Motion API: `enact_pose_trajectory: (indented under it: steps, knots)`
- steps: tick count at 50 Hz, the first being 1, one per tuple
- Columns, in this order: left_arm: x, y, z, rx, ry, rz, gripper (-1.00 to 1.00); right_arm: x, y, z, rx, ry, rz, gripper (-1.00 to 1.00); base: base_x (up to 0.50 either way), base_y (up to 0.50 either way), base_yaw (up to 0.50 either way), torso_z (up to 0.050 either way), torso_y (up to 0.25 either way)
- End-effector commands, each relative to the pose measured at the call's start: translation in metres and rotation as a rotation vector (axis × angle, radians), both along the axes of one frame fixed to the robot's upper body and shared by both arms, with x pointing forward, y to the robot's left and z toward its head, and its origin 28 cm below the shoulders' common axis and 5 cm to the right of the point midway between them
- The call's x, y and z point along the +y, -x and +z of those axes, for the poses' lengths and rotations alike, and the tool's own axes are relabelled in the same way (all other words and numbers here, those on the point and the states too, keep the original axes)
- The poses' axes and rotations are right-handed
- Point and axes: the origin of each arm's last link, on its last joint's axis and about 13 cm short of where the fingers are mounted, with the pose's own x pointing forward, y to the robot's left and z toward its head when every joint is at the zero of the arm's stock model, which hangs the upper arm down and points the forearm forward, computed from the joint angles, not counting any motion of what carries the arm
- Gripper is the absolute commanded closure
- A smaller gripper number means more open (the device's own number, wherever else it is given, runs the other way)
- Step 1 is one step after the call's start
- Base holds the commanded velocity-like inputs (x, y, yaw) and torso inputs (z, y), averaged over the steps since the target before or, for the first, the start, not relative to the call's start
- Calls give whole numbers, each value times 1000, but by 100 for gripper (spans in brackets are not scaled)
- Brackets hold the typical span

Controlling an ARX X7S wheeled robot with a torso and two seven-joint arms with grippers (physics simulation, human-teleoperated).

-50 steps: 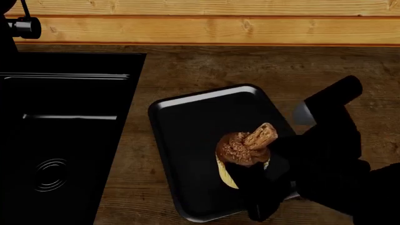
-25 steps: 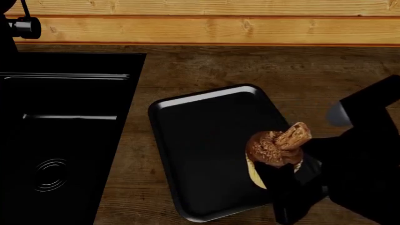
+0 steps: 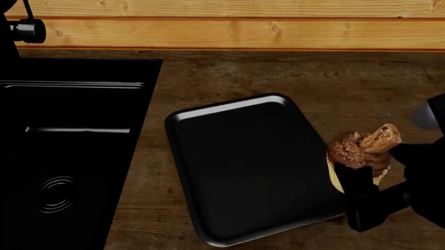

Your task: Move the fresh-baked cupcake off the tray onto the counter, and place the bowl used for mixing into the sink.

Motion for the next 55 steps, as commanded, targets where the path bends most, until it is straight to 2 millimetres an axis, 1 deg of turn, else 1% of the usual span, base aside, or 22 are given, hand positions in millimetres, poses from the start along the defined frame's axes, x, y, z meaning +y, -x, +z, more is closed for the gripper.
enact_pose_trajectory:
  steps: [1,5,9,18,24,31,35,36,43,55]
  knots:
    - [0,0,1,0,0,1,-100,-16,7,7,-30,35,-119,100,0,0,0,0,0]
    - [0,0,0,0,-1,0,-100,-21,11,8,-38,34,-155,100,0,0,0,0,0]
    - [0,0,0,0,-4,0,-100,-28,18,5,-27,42,-202,100,0,0,0,0,0]
    - [-1,0,-1,3,-6,-2,-100,-39,22,1,-15,41,-267,100,0,0,0,0,0]
    - [-1,0,-1,4,-6,-4,-100,-40,21,-8,8,33,-277,100,0,0,0,0,0]
    - [0,0,0,1,-2,-2,-100,-42,21,-13,18,39,-296,100,0,0,0,0,0]
    - [0,0,-2,2,-1,-2,-100,-45,21,-20,37,48,-311,100,0,0,0,0,0]
    - [0,0,-2,2,0,-2,-100,-46,22,-24,55,77,-319,100,0,0,0,0,0]
    - [0,0,0,2,-2,-1,-100,-50,25,-26,56,66,-347,100,0,0,0,0,0]
    - [0,0,-1,0,-2,-2,-100,-52,28,-36,95,60,-357,100,0,0,0,0,0]
